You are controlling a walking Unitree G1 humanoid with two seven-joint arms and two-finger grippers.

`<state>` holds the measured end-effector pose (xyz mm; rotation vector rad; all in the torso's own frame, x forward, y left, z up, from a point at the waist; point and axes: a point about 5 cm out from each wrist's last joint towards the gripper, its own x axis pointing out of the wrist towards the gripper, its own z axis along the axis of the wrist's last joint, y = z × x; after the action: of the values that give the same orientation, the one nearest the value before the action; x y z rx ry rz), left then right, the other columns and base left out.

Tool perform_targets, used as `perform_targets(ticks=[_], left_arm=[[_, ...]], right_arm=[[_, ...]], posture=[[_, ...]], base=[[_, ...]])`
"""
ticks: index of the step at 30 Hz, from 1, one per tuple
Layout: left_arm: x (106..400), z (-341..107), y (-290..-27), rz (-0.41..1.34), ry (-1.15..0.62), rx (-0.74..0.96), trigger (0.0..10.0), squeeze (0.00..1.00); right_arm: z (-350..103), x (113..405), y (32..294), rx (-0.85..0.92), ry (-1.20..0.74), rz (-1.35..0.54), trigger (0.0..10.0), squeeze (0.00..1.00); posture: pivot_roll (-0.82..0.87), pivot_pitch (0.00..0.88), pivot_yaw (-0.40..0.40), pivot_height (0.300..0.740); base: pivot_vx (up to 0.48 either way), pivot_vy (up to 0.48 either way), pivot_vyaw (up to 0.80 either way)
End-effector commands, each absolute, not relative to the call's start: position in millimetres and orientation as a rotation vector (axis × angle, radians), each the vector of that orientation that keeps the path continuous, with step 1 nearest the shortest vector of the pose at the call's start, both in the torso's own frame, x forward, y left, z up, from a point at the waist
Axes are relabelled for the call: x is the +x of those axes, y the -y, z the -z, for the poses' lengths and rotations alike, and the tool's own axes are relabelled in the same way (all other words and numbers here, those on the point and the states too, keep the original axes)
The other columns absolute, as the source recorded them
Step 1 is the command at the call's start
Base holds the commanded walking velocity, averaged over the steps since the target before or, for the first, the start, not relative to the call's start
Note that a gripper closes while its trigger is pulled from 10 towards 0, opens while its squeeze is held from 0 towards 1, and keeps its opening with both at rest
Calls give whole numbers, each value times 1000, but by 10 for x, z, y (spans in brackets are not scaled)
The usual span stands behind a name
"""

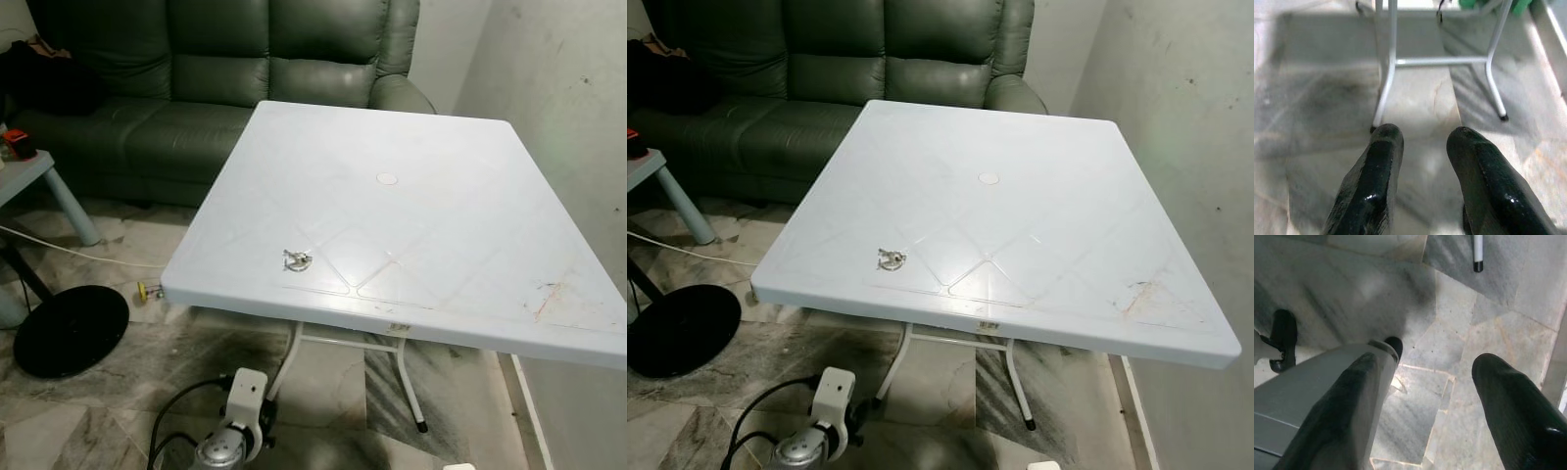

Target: Hang keys on a hook

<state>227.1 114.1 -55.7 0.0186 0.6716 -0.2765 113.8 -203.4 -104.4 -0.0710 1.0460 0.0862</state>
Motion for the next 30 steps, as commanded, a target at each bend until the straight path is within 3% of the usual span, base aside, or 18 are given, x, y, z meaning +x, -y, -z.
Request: perform_targets(ticks=[1, 10, 20, 21, 22, 23, 30], left_arm=[[2382, 466, -1116, 282, -610, 5, 10000, 0], [2542, 269, -975, 357, -448, 12, 10000, 0], [2450, 253, -748, 558, -383, 167, 10000, 0], [2444, 241, -716, 589, -366, 186, 10000, 0], [2442, 228, -690, 615, -350, 207, 10000, 0], [2441, 221, -679, 627, -341, 219, 10000, 0], [2532, 57, -585, 667, -221, 208, 10000, 0]], right_arm=[[1014, 1188, 2082, -60, -1012, -72, 10000, 1000], [899, 1387, 2132, -16, -864, -59, 10000, 1000], [790, 1530, 2170, 51, -747, -96, 10000, 1000], [764, 1567, 2153, 81, -717, -115, 10000, 890], [744, 1598, 2136, 108, -695, -131, 10000, 208], [735, 1612, 2127, 125, -684, -140, 10000, 0], [528, 1900, 2093, 428, -465, -140, 10000, 0]], posture=[[123, 2, -59, 740], [115, 13, -55, 740], [108, 20, -57, 740], [108, 19, -58, 740], [108, 19, -58, 740], [108, 19, -58, 740], [102, 12, -54, 740]], base=[[0, 0, 0], [0, 0, 0], [0, 0, 0], [0, 0, 0], [0, 0, 0], [0, 0, 0], [0, 0, 0]])
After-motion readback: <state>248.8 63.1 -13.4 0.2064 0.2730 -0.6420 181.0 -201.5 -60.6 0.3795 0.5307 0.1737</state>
